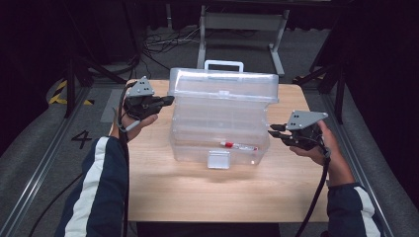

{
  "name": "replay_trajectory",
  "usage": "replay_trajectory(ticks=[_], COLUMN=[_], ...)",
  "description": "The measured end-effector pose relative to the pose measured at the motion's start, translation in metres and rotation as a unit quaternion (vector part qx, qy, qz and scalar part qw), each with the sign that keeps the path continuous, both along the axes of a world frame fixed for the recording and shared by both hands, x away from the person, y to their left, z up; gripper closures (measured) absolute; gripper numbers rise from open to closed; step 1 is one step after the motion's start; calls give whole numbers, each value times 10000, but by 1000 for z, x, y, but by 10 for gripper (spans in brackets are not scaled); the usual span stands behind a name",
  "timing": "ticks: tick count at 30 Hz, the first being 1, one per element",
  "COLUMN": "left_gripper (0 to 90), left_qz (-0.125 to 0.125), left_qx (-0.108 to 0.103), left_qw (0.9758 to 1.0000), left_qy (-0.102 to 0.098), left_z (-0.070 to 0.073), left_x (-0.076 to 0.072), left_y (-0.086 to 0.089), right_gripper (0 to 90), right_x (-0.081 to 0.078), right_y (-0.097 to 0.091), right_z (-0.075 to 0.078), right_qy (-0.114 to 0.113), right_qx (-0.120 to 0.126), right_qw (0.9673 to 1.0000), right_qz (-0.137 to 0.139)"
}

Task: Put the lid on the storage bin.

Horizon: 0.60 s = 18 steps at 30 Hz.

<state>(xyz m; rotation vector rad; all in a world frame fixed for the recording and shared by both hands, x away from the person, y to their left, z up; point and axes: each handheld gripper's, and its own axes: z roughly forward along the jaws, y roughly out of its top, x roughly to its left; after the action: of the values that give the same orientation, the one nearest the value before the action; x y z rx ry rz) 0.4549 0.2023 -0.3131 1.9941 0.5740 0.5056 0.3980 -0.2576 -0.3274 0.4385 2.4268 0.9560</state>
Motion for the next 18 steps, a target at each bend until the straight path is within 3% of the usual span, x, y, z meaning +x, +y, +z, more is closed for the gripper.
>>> replay_trajectory(ticks=[10,18], left_gripper=[900,900], left_qz=[-81,-101], left_qx=[113,148], left_qw=[9999,9998], left_qy=[-14,-21], left_z=[-4,-7], left_x=[-6,-11], left_y=[1,2], right_gripper=[765,767], right_x=[-2,-4], right_y=[-4,-5], right_z=[-6,-15], right_qy=[5,157], right_qx=[41,82], right_qw=[9999,9998], right_qz=[-107,-64])
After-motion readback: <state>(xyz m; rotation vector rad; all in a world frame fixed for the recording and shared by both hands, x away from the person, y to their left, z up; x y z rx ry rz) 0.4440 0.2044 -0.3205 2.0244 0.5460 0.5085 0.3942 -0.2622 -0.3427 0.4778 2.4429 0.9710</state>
